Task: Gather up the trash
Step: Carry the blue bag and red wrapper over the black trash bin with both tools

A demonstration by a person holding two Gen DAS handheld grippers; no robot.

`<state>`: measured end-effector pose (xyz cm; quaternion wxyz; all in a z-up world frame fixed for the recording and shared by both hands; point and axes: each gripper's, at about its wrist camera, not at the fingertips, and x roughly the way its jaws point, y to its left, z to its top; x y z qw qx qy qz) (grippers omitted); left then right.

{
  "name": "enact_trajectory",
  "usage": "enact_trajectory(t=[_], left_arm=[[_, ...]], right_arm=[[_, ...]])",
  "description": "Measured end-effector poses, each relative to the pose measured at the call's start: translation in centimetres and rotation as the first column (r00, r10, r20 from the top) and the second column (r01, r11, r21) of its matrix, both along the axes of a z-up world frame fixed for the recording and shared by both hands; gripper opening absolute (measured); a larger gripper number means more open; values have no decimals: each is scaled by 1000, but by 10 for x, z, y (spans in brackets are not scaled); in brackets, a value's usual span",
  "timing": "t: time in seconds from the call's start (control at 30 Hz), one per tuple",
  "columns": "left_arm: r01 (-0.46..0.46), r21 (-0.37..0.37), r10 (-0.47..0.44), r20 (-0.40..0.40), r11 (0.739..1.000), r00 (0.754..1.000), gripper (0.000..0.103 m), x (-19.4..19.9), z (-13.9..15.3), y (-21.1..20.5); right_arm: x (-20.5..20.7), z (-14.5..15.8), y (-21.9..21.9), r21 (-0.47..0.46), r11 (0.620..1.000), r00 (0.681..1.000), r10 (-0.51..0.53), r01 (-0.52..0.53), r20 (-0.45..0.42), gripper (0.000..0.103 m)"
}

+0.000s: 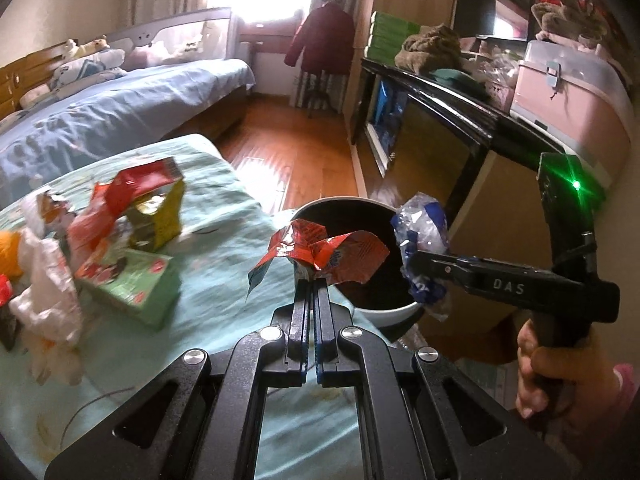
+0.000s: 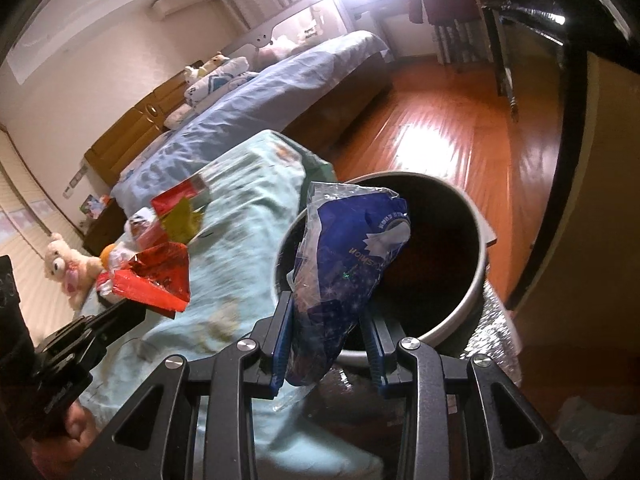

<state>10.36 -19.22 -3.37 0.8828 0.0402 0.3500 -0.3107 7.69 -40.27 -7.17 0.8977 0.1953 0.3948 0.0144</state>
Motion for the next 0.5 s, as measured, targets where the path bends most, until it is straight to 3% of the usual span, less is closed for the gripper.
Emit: enact_trajectory(t=[0.17,0.5], left_arm=[[21,0,-21,-16,1000,1000,1,12,-2,-17],[54,10,-53,-62,999,997,1,34,-10,-50]], right_arm=[[9,-1,-9,-51,999,1000,-13,13,-3,33],[25,-14,-34,-64,998,999,-26,23,-45,33]])
